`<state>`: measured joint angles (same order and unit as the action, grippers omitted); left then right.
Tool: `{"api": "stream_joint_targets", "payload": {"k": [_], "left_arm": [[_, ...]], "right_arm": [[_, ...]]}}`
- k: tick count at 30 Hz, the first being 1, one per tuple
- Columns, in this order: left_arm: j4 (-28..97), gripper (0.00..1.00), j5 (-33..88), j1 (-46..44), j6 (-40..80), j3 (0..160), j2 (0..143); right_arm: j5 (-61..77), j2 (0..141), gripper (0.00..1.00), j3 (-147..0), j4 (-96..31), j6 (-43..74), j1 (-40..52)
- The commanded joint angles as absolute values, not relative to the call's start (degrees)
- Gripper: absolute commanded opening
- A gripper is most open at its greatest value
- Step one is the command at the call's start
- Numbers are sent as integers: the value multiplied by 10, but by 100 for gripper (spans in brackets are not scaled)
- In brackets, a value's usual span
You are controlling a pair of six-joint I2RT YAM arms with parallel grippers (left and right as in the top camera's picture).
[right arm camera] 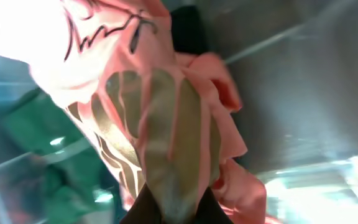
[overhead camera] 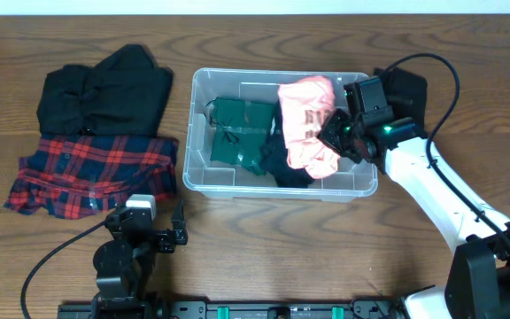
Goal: Pack container
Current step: 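Lower the pink shirt into the bin's right side and release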
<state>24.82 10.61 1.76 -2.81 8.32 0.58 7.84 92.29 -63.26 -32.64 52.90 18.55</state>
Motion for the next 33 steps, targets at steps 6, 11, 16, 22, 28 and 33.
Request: {"api": "stream_joint_targets", "payload": {"k": [6,11,16,22,28,33], "left_arm": [[248,98,114,15,-25,72,2],[248,98,114,15,-25,72,2],[248,98,114,15,-25,72,2],[248,98,114,15,-25,72,2],[248,98,114,15,-25,72,2],[248,98,114,15,-25,72,2]], "right_arm": [[12,917,1,-636,-389,514,183],[-28,907,20,-636,-412,503,183],[-74,853,44,-637,-400,420,183],[-80,742,28,-637,-350,314,193],[-45,766,5,-637,-292,260,226],[-45,904,1,-637,-285,261,233]]}}
